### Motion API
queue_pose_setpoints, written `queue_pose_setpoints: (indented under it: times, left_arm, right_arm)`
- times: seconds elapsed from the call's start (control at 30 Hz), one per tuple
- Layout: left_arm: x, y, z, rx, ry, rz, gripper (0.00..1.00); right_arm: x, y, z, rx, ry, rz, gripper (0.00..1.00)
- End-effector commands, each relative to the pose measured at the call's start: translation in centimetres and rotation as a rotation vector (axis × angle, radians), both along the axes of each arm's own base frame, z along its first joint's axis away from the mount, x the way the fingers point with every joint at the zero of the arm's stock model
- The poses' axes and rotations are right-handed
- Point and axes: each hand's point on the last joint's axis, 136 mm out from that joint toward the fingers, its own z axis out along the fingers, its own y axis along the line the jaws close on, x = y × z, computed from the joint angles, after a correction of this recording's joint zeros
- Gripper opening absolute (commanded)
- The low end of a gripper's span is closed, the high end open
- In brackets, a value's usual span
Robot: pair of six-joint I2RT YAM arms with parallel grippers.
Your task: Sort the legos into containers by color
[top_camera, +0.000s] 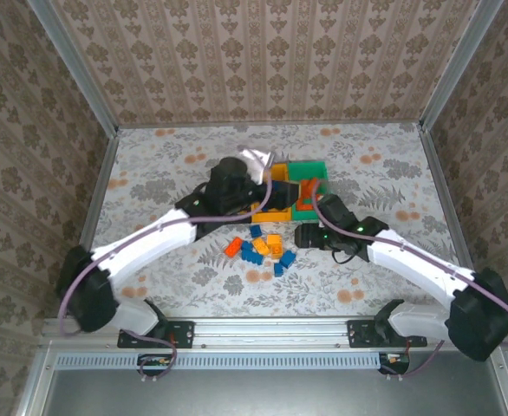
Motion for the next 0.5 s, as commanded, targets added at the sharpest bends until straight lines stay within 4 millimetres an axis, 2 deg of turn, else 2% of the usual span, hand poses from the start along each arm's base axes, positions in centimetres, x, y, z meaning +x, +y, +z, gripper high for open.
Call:
queue_pose_setpoints:
  times: [0.0,0.1,0.2,0.33,0.47]
  left_arm:
    - [-2.4,4.0,-4.5,0.079,0.067,0.107,1.0]
    - [-5.1,7.6,-7.1,0.125,0.096,0.172,1.0]
    - [-6.9,10.5,-8.9,0.14,0.127,0.229,1.0]
    - [-8.2,13.5,-10.1,0.13,0.144,0.305,1.0]
    - [-8.6,15.4,-10.6,0.115,0.147,0.356,1.0]
  right_arm:
    - [0.5,2.6,0.2,-0.01,-0.027,0.084,0.8]
    - [0.3,3.4,-1.1,-0.049,-0.003,0.116,0.8]
    - [0.0,4.4,-2.8,-0.085,0.029,0.152,0.81]
    - [-0.3,5.2,-4.0,-0.137,0.05,0.176,0.8]
    - [-0.7,4.9,-5.2,-0.173,0.073,0.171,0.78]
